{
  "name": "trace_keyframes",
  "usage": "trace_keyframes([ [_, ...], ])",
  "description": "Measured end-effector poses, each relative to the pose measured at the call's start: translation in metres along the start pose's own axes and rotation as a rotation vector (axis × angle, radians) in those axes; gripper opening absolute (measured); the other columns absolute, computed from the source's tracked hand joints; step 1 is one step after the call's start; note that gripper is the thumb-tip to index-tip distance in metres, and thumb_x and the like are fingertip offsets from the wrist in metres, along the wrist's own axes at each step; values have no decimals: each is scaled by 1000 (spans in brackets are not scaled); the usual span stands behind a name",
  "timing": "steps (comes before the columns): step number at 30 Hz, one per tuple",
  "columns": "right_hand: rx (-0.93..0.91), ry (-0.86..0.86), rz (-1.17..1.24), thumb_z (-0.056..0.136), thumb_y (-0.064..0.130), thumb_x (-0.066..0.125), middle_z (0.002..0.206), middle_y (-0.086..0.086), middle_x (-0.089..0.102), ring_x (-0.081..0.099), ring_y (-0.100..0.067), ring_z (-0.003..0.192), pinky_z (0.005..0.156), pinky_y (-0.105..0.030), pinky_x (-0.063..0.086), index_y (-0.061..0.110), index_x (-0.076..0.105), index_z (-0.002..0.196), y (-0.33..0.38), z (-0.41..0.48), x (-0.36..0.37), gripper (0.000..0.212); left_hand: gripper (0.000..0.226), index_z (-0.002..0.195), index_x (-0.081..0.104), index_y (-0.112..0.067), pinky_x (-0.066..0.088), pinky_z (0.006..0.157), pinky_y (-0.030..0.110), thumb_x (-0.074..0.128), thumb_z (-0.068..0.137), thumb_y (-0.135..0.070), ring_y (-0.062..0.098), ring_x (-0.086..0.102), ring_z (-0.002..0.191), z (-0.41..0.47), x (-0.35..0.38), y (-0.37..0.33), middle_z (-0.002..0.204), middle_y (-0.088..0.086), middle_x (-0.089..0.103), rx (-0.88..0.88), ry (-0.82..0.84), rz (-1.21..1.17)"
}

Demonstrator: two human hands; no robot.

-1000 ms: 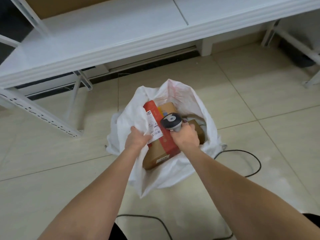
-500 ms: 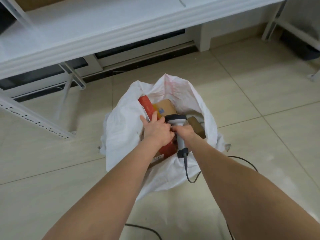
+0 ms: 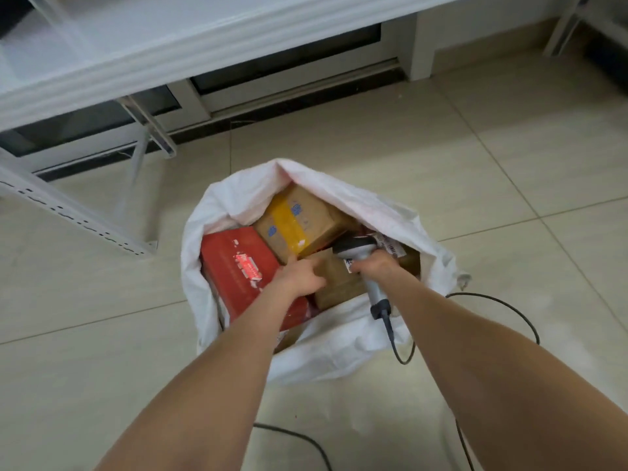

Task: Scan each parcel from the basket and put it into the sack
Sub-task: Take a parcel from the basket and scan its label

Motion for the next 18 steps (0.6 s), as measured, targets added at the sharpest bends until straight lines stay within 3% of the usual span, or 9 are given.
trace_keyframes([
  [2, 6, 19, 56, 88, 29, 68, 138, -12, 49, 45, -31, 129, 109, -39, 38, 6, 45, 136, -5, 3, -10, 58, 75, 152, 22, -18, 28, 111, 33, 62, 89, -27, 27, 24, 142, 9, -4, -23, 156, 12, 19, 25, -100, -334],
  [5, 22, -45, 204, 84, 26, 74, 142, -15, 46, 44, -32, 131, 111, -42, 37, 3, 41, 140, -17, 8, -33, 69, 70, 146, 28, -17, 38, 104, 34, 63, 85, -25, 33, 41, 131, 30, -24, -17, 147, 15, 36, -92, -234, -448],
  [7, 28, -114, 258, 87, 25, 72, 136, -16, 51, 47, -33, 127, 108, -40, 39, 1, 46, 134, -21, 7, -50, 59, 71, 149, 25, -20, 37, 105, 34, 61, 87, -23, 31, 41, 132, 37, -19, -25, 148, 13, 37, -86, -130, -462],
  [10, 45, -217, 211, 91, 28, 65, 119, -17, 59, 55, -32, 119, 96, -33, 43, 0, 56, 124, -30, 3, -83, 44, 71, 151, 24, -21, 32, 111, 34, 59, 89, -15, 23, 41, 133, 40, 8, -72, 150, 4, 38, 95, 109, -555],
  [12, 32, -286, 174, 95, 29, 59, 115, -18, 63, 58, -32, 114, 90, -34, 45, 1, 62, 121, -38, 1, -104, 39, 70, 152, 25, -23, 32, 108, 27, 57, 90, -12, 22, 41, 133, 38, 22, -102, 150, 0, 37, 187, 176, -508],
  [14, 33, -362, 151, 95, 31, 56, 108, -16, 63, 60, -32, 103, 87, -35, 46, 4, 65, 113, -45, -4, -116, 33, 65, 148, 34, -22, 37, 99, 24, 58, 90, -11, 24, 45, 129, 35, 13, -115, 147, 5, 42, 265, 45, -377],
  [16, 24, -382, 204, 93, 35, 58, 99, -11, 63, 60, -28, 92, 83, -37, 50, 4, 64, 104, -42, -10, -113, 32, 54, 141, 45, -23, 39, 101, 33, 60, 89, -21, 27, 46, 126, 26, -13, -107, 138, 8, 49, 279, -244, -88],
  [18, -35, -330, 317, 90, 36, 63, 99, -11, 65, 63, -28, 94, 86, -42, 53, 3, 63, 103, -25, -12, -98, 37, 51, 136, 46, -21, 35, 101, 41, 59, 87, -30, 28, 40, 128, 10, -44, -78, 134, 9, 47, 152, -553, 178],
])
Point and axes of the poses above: each hand's wrist, its own z-axis towards the middle knuckle, its own x-axis out of the palm, y = z × x, the point moved 7 cm from there along z, towards the middle knuckle
